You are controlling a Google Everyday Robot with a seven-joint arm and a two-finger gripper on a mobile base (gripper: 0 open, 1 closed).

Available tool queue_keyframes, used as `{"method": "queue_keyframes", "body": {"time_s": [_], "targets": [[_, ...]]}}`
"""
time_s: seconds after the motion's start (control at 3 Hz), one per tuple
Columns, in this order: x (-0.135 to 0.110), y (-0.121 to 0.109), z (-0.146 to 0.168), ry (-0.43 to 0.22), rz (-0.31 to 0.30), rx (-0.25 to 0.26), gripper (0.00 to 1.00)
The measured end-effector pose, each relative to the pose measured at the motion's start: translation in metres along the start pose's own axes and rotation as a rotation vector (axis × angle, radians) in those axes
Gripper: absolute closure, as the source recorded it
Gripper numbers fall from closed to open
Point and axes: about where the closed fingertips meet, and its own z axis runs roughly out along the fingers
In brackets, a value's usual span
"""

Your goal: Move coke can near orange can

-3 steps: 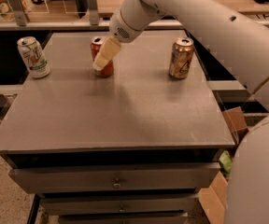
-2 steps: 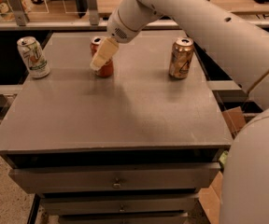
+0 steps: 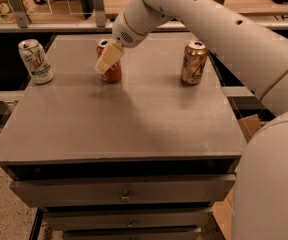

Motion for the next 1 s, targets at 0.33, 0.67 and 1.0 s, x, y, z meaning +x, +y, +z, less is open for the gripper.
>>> {"method": "queue_keyframes", "body": {"time_s": [0.33,0.67,1.0], "targets": [[-0.0008,0.0004,0.0050,0.001,0.000,-0.006,0.41],[-0.0008,0.0002,0.0078,0.003,0.000,-0.009,0.63],[0.0000,-0.0055,0.0016,0.014,-0.007,0.003,0.62]]}}
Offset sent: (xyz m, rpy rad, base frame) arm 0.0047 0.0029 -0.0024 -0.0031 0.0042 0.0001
